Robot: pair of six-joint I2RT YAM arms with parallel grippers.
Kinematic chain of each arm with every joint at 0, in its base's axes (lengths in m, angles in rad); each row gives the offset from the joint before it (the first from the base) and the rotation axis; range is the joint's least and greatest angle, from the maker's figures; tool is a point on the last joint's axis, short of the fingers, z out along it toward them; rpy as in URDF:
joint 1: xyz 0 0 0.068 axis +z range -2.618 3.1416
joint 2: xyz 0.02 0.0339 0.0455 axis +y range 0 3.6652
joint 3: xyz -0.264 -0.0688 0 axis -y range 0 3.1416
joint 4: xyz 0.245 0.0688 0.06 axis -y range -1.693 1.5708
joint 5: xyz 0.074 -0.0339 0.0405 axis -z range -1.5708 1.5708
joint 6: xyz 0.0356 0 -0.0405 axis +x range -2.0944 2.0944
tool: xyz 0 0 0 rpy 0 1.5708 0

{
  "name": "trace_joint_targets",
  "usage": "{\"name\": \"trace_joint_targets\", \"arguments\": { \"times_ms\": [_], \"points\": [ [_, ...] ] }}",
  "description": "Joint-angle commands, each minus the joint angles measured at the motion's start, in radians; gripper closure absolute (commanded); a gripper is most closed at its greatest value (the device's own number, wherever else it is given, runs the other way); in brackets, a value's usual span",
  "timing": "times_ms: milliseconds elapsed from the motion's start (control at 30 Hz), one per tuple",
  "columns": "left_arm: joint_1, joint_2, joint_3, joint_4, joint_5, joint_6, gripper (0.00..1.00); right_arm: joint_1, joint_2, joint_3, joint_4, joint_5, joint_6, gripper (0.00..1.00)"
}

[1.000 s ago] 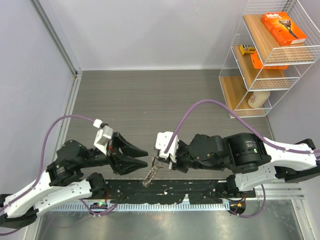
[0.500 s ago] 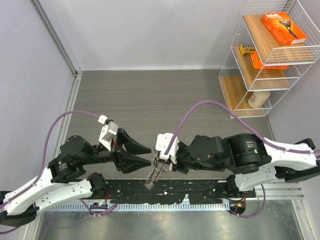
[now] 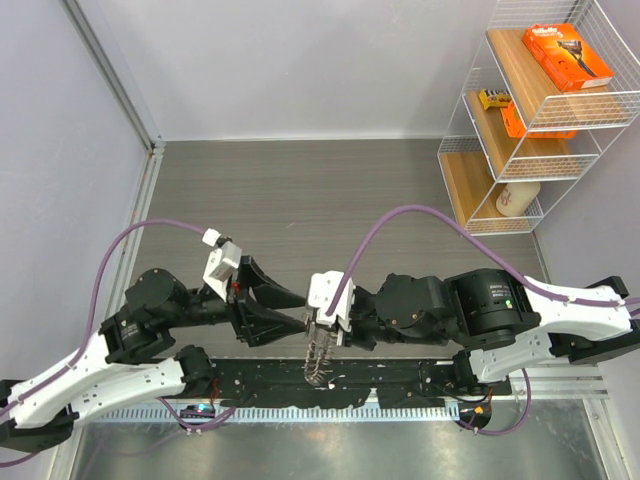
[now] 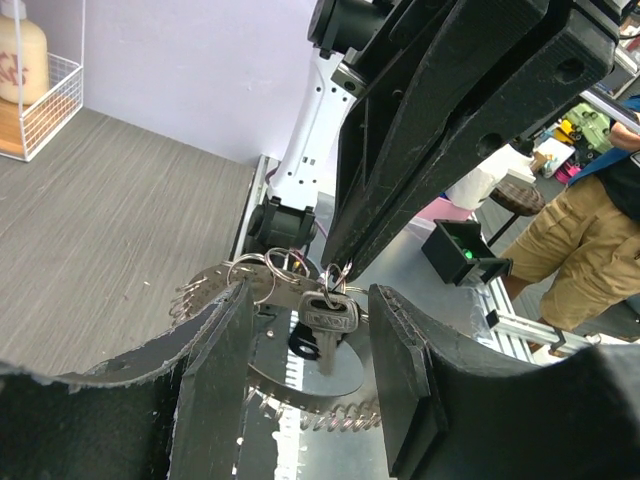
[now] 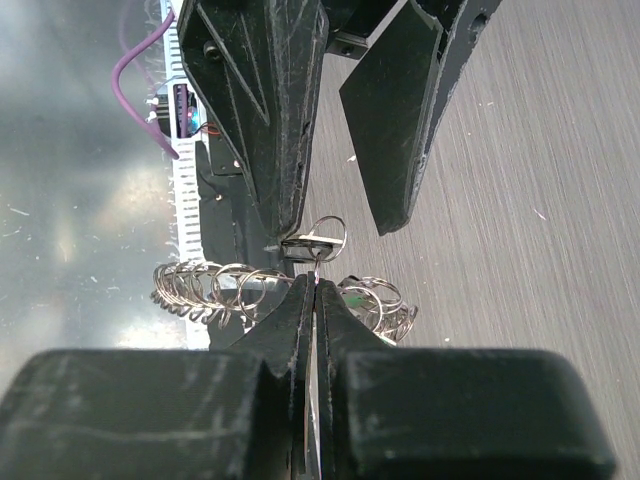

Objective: Put the keys on the keyring

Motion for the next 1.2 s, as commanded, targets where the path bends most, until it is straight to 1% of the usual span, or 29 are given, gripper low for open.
{"name": "trace_joint_targets", "arguments": {
  "times_ms": [0, 100, 200, 367, 467, 500, 800, 1000, 1033, 1100, 1167],
  "points": [
    [0.000, 0.014, 0.032, 0.057, 0.030, -0.019, 0.45, 0.007, -0.004, 0.026, 0.055, 0.003, -0.017, 0.94],
    [-0.002, 0.022, 0.037, 0.068, 0.038, -0.020, 0.48, 0.010, -0.004, 0.028, 0.056, 0.005, -0.019, 0.94],
    [-0.002, 0.030, 0.038, 0.069, 0.047, -0.023, 0.57, 0.013, -0.005, 0.025, 0.059, 0.003, -0.020, 0.94],
    [-0.002, 0.040, 0.040, 0.080, 0.058, -0.028, 0.77, 0.018, -0.004, 0.025, 0.056, 0.008, -0.023, 0.94],
    [-0.002, 0.042, 0.037, 0.089, 0.062, -0.031, 0.96, 0.021, -0.005, 0.022, 0.058, 0.008, -0.024, 0.94],
    [-0.002, 0.046, 0.038, 0.094, 0.067, -0.034, 1.00, 0.021, -0.005, 0.020, 0.059, 0.008, -0.025, 0.94],
    [-0.002, 0.053, 0.020, 0.154, 0.108, -0.054, 1.00, 0.030, -0.016, 0.009, 0.067, 0.026, -0.037, 0.94],
    [-0.002, 0.042, 0.020, 0.123, 0.088, -0.048, 1.00, 0.035, -0.016, 0.022, 0.064, 0.035, -0.037, 0.94],
    [-0.002, 0.037, 0.017, 0.119, 0.079, -0.043, 0.92, 0.035, -0.019, 0.023, 0.062, 0.042, -0.036, 0.94],
    [0.000, 0.008, 0.001, 0.120, 0.062, -0.035, 0.71, 0.036, -0.027, 0.023, 0.062, 0.048, -0.028, 0.94],
    [-0.002, -0.012, -0.016, 0.123, 0.052, -0.032, 0.59, 0.036, -0.033, 0.026, 0.065, 0.045, -0.019, 0.94]
  ]
}}
